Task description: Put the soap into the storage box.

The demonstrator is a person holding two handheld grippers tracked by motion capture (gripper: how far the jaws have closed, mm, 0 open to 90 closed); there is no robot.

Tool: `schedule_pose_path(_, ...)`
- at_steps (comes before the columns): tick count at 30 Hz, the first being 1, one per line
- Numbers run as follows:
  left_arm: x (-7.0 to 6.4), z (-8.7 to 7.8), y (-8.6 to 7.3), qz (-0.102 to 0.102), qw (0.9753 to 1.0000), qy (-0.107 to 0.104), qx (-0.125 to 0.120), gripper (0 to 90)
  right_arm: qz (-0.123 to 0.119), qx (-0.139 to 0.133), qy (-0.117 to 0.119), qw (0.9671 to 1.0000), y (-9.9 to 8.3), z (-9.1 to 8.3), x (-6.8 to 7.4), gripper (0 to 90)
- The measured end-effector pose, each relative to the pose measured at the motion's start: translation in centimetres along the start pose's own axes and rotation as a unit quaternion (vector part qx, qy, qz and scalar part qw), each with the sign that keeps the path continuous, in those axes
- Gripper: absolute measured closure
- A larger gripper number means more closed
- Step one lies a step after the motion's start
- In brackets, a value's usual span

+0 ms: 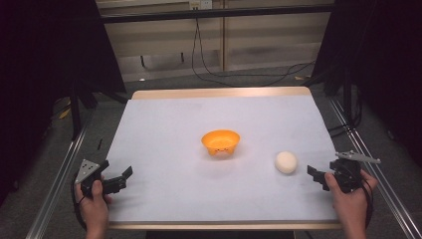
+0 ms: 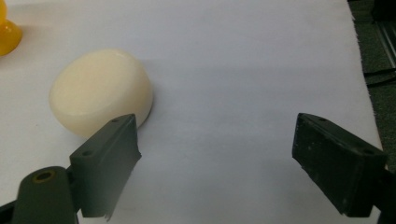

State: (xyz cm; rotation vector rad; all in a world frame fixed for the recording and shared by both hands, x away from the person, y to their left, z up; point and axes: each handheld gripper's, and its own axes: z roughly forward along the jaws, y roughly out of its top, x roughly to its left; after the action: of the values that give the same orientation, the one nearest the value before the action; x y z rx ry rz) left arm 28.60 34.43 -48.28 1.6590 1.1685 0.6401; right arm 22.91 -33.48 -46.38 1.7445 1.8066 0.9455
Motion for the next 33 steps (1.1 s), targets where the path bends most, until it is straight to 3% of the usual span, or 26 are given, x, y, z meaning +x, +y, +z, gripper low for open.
schedule_pose_path(17,-0.1,0.1,0.0,-0.004,1.0,0.0,-0.001,1.4,-0.031,0.04,0.034,0.9982,1.2,1.5,2.2,5.9)
schedule_pose_path(33,0.0,0.0,0.0,0.001,1.0,0.0,0.001,1.4,-0.031,0.056,0.038,0.9972,2.4,2.4,4.0,7.9)
